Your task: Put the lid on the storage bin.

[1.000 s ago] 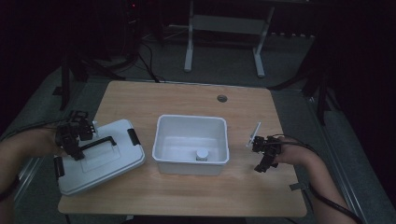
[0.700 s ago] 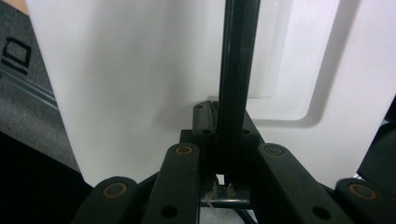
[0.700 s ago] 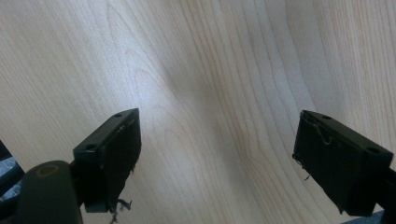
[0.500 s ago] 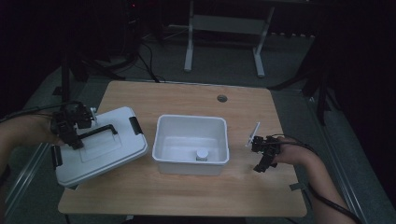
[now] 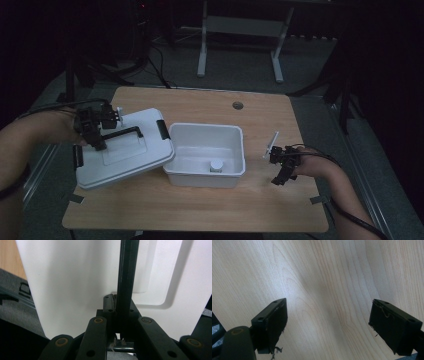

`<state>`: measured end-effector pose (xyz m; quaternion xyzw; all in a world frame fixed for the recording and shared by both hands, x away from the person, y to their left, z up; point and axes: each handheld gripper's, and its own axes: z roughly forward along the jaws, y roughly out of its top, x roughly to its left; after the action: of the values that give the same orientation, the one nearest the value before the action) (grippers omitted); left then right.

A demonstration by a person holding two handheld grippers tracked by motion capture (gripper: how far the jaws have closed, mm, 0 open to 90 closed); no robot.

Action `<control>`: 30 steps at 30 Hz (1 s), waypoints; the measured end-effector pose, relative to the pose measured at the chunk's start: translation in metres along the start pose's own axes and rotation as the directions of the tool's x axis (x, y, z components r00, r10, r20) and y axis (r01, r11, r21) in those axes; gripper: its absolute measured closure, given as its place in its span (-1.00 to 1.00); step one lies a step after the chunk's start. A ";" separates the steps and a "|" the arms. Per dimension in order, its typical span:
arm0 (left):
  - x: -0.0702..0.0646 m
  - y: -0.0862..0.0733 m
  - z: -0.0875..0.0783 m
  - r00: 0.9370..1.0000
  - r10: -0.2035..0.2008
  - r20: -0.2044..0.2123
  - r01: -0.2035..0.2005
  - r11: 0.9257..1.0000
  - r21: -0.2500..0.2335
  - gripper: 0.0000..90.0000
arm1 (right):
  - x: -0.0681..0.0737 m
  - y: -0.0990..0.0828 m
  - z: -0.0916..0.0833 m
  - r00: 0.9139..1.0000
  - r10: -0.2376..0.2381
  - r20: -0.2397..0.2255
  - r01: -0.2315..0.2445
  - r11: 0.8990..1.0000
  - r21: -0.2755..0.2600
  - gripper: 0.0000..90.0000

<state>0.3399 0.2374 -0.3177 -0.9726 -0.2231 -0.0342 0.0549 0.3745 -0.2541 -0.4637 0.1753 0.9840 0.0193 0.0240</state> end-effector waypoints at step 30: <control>-0.024 0.151 -0.017 0.958 0.285 -0.035 -0.286 0.957 -0.040 0.86 | 0.001 -0.013 -0.008 1.000 0.003 0.007 -0.003 1.000 -0.007 -0.67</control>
<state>0.3841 0.0896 -0.3169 -0.9950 -0.0789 -0.0450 0.0409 0.3683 -0.2663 -0.4559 0.1765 0.9836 0.0220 0.0281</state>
